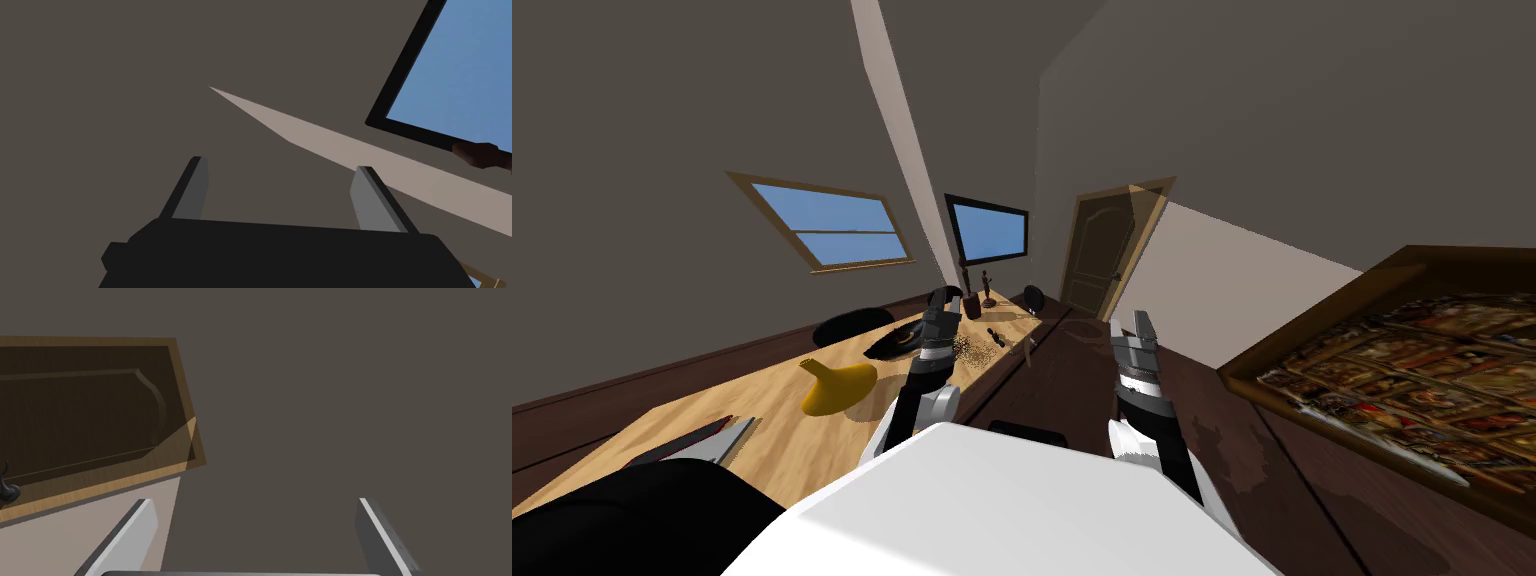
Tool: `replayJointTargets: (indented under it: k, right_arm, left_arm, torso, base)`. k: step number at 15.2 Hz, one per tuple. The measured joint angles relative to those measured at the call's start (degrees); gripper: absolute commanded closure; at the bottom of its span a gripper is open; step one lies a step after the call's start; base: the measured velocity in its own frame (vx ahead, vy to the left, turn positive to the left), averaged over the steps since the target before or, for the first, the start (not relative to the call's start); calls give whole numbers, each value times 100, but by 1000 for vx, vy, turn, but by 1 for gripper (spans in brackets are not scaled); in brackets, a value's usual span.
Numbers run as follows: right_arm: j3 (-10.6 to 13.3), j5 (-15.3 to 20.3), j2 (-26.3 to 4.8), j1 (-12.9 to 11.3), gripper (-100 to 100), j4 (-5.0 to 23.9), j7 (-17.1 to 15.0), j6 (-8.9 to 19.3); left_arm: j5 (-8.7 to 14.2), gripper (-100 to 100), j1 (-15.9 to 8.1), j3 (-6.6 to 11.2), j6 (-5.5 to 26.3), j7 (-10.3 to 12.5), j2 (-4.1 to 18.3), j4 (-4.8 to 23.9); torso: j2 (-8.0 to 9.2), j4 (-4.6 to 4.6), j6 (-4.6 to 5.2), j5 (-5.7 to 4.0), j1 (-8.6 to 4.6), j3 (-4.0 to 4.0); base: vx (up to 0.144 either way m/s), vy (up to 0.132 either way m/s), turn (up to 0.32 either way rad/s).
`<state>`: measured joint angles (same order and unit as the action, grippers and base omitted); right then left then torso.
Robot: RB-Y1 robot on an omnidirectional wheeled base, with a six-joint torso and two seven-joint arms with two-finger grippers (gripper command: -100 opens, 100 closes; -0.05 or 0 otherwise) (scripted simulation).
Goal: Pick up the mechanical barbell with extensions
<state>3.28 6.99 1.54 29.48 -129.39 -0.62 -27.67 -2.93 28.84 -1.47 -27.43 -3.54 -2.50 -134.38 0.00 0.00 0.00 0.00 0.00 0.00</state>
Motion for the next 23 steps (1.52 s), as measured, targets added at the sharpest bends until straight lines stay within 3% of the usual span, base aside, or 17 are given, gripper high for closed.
replayJointTargets:
  k: [8,15,20,23]
  right_arm:
    - [0,0,0,-1,0,0,0,0]
    - [0,0,0,-1,0,0,0,0]
    - [0,0,0,-1,0,0,0,0]
    - [0,0,0,-1,0,0,0,0]
  left_arm:
    - [197,-100,-259,192,247,-22,838,402]
    - [520,-100,-726,447,652,-92,1482,1167]
    - [780,-100,-1181,638,1080,-155,1816,1788]
    - [929,-100,-1327,730,1281,-188,1966,2100]
  torso:
    - [27,6,1,1,5,16]
    - [31,6,2,2,6,17]
    - [25,5,2,1,3,14]
    - [22,5,0,2,6,13]
  base:
    - [-57,1,-37]
    - [-77,3,-50]
    - [-65,-2,-61]
    - [-52,7,-35]
